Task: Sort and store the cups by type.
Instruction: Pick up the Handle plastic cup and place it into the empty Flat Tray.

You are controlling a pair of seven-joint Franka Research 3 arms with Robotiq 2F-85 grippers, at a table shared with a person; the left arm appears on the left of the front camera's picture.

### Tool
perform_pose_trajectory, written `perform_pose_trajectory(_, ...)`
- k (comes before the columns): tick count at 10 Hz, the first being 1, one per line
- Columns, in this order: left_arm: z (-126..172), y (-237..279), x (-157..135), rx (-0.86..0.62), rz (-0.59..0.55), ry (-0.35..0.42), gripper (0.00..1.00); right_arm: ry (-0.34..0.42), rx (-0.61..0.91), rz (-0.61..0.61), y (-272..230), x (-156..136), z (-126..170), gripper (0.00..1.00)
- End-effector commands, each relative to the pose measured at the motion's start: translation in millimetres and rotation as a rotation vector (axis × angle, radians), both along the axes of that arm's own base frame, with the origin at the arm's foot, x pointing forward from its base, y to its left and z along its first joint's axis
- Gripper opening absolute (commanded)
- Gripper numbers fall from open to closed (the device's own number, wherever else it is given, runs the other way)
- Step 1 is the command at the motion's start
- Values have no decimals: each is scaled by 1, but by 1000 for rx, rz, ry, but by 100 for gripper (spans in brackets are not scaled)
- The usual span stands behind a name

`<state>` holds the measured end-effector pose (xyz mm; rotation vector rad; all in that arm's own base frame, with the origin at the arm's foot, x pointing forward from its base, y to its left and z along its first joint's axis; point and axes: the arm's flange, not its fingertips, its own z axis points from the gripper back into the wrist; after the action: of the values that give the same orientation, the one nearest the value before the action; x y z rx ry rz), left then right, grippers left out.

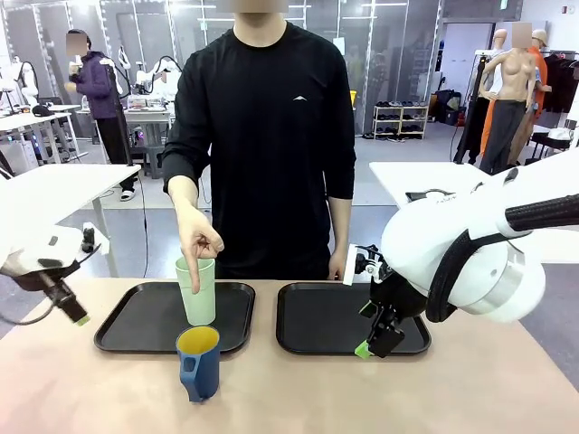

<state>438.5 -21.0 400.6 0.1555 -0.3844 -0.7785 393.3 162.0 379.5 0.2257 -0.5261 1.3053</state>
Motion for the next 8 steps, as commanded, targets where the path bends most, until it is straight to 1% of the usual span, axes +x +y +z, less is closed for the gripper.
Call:
perform_pose_trajectory(1, 3, 13, -20, 104, -255, -9, 100, -6, -3, -13, 1, -1, -2, 100)
perform_pose_trajectory(2, 2, 12, -25, 117, -392, -21, 100, -6, -3, -13, 1, -1, -2, 100)
perform_pose_trajectory(3, 0, 12, -28, 137, -477, -55, 100, -6, -3, -13, 1, -1, -2, 100)
perform_pose_trajectory(4, 0, 11, -31, 109, -557, -58, 100, -6, -3, -13, 1, -1, -2, 100)
perform_pose_trajectory(5, 0, 10, -36, 75, -629, 13, 100, -6, -3, -13, 1, -1, -2, 100)
perform_pose_trajectory(6, 0, 10, -40, 82, -681, 97, 100, -6, -3, -13, 1, -1, -2, 100)
perform_pose_trajectory(8, 0, 8, -41, 89, -751, 192, 100, -6, -3, -13, 1, -1, -2, 100)
